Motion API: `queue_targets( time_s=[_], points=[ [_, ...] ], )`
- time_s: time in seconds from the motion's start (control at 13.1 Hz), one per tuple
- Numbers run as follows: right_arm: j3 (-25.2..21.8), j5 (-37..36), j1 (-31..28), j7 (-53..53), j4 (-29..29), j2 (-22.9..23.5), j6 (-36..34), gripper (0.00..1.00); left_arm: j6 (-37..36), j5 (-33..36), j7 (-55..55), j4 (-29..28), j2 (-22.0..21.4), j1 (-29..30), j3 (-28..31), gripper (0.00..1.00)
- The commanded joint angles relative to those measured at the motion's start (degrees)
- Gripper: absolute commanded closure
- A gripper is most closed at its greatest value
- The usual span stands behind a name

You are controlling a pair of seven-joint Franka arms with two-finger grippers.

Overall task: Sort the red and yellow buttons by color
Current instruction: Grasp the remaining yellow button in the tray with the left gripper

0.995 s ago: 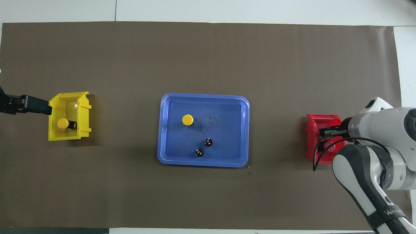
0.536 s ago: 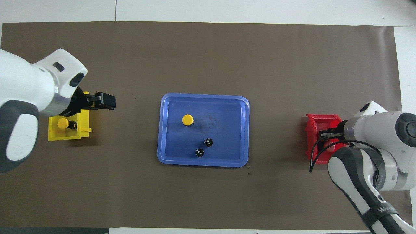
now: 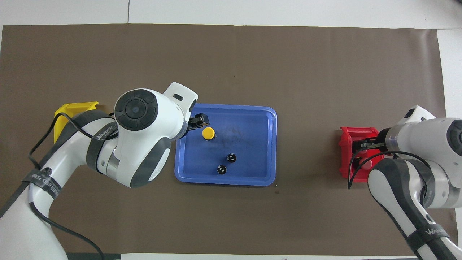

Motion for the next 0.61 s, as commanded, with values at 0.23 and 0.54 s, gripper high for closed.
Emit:
queue_targets(
  time_s=[0.23, 0.54],
  points=[
    [0.81, 0.33, -0.50, -1.25, 13.44, -1.47, -16.79, 0.02, 3.43, 0.61, -4.52, -0.55, 2.21, -3.71, 0.93, 0.00],
    [0.72, 0.42, -1.12, 1.81, 29.61, -1.04, -35.59, 0.00, 5.72, 1.13, -7.15, -0.11, 5.28, -5.64, 1.10, 0.02]
  ],
)
